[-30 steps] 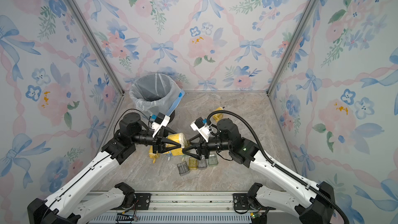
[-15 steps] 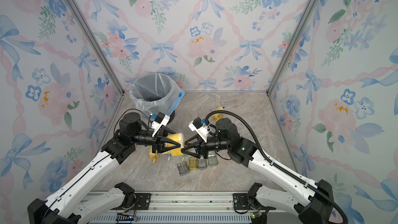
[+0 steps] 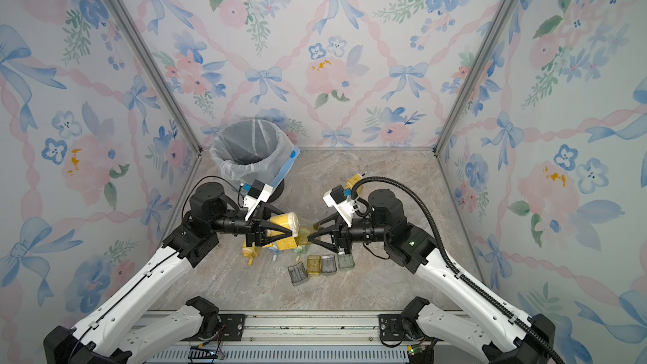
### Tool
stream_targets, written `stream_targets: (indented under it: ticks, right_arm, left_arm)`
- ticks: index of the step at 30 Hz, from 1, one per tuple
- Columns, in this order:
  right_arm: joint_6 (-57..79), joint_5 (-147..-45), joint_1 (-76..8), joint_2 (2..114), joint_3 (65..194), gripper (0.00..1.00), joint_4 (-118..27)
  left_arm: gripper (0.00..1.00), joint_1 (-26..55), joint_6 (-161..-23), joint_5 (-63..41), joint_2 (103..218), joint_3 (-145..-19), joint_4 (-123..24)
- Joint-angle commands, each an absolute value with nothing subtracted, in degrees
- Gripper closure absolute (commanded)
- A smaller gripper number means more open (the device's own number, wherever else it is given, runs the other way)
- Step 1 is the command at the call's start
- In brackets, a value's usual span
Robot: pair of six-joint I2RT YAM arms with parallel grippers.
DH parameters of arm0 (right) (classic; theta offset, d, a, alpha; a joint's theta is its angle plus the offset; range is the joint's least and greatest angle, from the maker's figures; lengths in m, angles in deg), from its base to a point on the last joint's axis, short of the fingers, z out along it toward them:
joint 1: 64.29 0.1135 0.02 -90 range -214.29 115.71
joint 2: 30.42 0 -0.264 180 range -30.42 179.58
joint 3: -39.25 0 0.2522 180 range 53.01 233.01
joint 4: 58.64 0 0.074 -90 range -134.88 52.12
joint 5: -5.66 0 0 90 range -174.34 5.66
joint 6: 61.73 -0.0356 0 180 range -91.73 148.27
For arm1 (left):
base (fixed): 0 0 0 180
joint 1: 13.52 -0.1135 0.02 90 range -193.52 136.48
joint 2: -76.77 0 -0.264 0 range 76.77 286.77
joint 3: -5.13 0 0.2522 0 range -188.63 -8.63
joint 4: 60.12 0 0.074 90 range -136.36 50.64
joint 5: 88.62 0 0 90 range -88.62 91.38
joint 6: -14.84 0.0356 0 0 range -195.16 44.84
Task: Take out the pencil sharpener tray and clean the shavings
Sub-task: Open the container of the pencil sharpener.
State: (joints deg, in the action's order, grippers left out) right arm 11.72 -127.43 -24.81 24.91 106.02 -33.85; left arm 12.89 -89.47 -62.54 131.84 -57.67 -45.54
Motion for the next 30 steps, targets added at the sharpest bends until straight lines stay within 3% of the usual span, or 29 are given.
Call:
stream_targets:
  ticks: [1, 9, 20, 25, 30]
  right_arm:
    - [10.1, -127.9, -26.0, 22.8, 106.8, 0.63, -31.9]
    - [11.1, -128.0, -28.6, 20.7, 108.8, 0.63, -27.7]
    - [7.3, -129.3, -29.6, 25.5, 115.6, 0.61, -30.2]
    - [2.6, -129.4, -29.4, 30.1, 120.0, 0.61, -33.7]
    - [-0.1, -129.5, -27.8, 36.5, 126.1, 0.60, -35.3]
  left_arm:
    - [1.00, 12.3, -87.3, -63.1, 130.1, -57.1, -47.3]
    - [1.00, 10.3, -89.4, -57.4, 126.3, -57.4, -47.5]
    - [1.00, 8.9, -94.8, -18.5, 121.6, -52.0, -42.0]
    - [1.00, 8.9, -95.5, -9.8, 124.3, -50.2, -39.8]
    - [1.00, 8.8, -95.8, -7.8, 125.6, -50.9, -37.1]
